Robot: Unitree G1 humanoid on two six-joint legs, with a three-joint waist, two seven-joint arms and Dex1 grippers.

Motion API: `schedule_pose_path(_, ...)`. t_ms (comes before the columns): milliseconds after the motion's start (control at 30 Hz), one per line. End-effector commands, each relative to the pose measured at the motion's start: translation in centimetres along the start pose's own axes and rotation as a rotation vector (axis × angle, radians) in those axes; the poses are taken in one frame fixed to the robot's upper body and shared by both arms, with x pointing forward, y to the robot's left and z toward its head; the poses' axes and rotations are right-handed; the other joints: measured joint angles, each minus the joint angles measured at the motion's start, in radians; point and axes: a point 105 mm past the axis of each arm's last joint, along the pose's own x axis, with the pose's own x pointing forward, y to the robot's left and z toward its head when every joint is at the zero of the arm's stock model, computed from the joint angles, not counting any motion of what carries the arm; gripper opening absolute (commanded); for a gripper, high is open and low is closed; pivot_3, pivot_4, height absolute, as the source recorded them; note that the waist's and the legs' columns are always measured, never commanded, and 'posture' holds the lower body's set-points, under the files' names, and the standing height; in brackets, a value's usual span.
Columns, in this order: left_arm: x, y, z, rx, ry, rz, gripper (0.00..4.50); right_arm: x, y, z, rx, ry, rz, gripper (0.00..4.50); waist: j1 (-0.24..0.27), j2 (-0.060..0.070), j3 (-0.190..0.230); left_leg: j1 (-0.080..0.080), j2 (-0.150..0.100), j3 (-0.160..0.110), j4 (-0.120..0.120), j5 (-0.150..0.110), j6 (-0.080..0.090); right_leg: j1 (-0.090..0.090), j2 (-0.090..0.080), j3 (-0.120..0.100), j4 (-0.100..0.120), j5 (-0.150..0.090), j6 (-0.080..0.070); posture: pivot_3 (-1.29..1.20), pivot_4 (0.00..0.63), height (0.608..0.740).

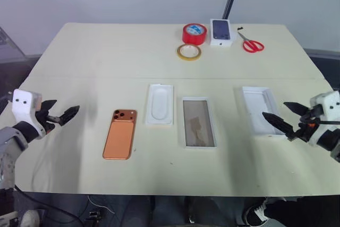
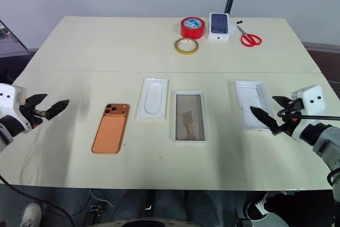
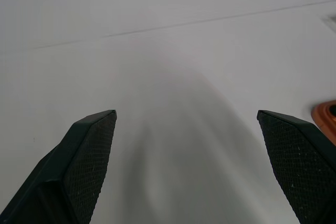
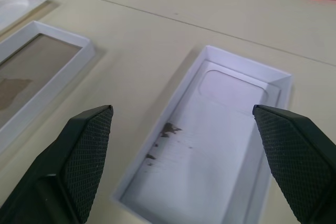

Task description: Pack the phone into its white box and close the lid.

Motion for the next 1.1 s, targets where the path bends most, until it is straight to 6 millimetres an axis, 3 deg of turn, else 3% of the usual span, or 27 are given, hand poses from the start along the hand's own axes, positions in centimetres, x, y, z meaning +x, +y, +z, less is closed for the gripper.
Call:
schedule_pose_path(33, 0.1, 0.1, 1.4, 0.038, -0.037, -0.006, 4.5, -0.2, 0.4, 1.3, -0.038, -0.041, 0.005, 4.46, -0.001, 0.0, 0.0, 0.0, 0.0, 0.0, 0.0, 0.0, 0.0, 0.0, 0.0, 0.0, 0.0, 0.0, 0.0, 0.0, 0.15, 0.717)
schedule_pose_path(233, 0.3, -1.0, 1.5, 0.026, -0.051, -0.031, 4.5, 0.2, 0.9, 2.0, -0.061, -0.057, 0.031, 4.46, -0.002, 0.0, 0.0, 0.0, 0.0, 0.0, 0.0, 0.0, 0.0, 0.0, 0.0, 0.0, 0.0, 0.0, 0.0, 0.0, 0.15, 0.717)
schedule_pose_path(367, 1.2, -2.9, 1.1, 0.009, -0.052, -0.086, 4.5, 0.9, 2.3, 2.5, -0.086, -0.064, 0.082, 4.46, -0.002, 0.0, 0.0, 0.0, 0.0, 0.0, 0.0, 0.0, 0.0, 0.0, 0.0, 0.0, 0.0, 0.0, 0.0, 0.0, 0.15, 0.717)
schedule_pose_path(567, 5.0, -9.4, 1.6, 0.0, -0.06, -0.247, 4.5, 3.6, 6.9, 2.6, -0.155, -0.053, 0.238, 4.46, 0.003, 0.0, 0.0, 0.0, 0.0, 0.0, 0.001, 0.0, 0.0, 0.001, 0.0, 0.0, 0.0, 0.0, 0.0, 0.0, 0.15, 0.717)
schedule_pose_path(733, 8.2, -15.1, 3.2, -0.132, 0.015, -0.372, 4.5, 5.6, 10.2, 3.7, -0.194, -0.088, 0.332, 4.46, 0.0, -0.001, 0.0, -0.001, -0.001, -0.001, 0.003, 0.0, 0.0, 0.0, 0.002, -0.001, 0.001, 0.0, 0.001, 0.0, 0.15, 0.717)
schedule_pose_path(867, 10.0, -16.5, 1.5, -0.136, 0.235, -0.322, 4.5, 5.4, 11.3, 3.7, -0.201, -0.096, 0.34, 4.46, -0.001, -0.001, 0.0, -0.002, 0.0, -0.002, 0.003, 0.0, 0.0, 0.0, 0.003, -0.001, 0.001, 0.0, 0.001, 0.0, 0.15, 0.717)
schedule_pose_path(1100, 10.8, -19.4, 0.9, -0.29, 0.374, -0.389, 4.5, 4.5, 12.3, 3.4, -0.183, -0.092, 0.333, 4.46, 0.003, -0.001, 0.0, -0.001, -0.001, -0.002, 0.004, 0.0, 0.0, 0.0, 0.004, -0.001, 0.003, 0.0, 0.001, 0.0, 0.15, 0.717)
